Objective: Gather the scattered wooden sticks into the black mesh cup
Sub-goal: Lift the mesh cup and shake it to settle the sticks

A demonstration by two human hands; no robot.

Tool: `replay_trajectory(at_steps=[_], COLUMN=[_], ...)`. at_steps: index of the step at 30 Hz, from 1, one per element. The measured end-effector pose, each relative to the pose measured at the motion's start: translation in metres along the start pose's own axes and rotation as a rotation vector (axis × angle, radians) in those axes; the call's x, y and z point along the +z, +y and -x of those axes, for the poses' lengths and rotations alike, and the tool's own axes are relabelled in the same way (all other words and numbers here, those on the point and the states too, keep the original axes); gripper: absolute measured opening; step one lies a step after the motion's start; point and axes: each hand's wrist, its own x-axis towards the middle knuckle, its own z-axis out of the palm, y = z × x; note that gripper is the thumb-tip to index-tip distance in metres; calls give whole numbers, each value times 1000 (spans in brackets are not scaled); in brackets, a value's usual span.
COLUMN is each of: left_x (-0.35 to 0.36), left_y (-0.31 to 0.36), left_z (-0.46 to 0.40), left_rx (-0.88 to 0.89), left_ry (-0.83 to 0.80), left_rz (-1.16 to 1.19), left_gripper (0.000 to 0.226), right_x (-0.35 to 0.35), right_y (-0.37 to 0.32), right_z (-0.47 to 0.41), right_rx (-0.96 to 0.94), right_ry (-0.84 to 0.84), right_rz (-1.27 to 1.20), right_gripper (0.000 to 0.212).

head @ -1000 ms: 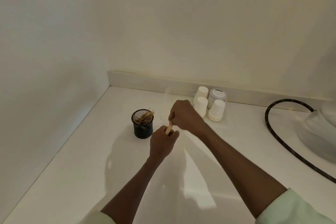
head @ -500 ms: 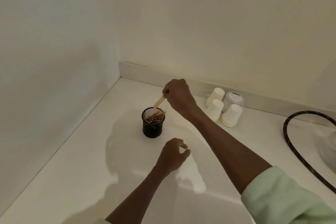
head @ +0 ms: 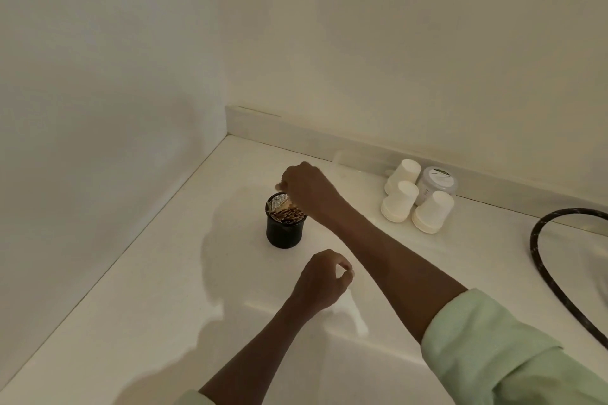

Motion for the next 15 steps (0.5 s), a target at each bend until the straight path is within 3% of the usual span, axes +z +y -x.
replay_trajectory(at_steps=[6, 15], left_x=[-1, 1], left_y=[-5, -23], left_z=[2, 27], left_rx=[27, 33], left_ry=[1, 91], left_rz=[-95, -423], left_gripper=[22, 48], right_x=[-16, 29], right_y=[34, 72], right_z=[11, 71], right_rx=[219, 502], right_ry=[134, 199], right_rz=[-235, -599], right_gripper=[31, 33])
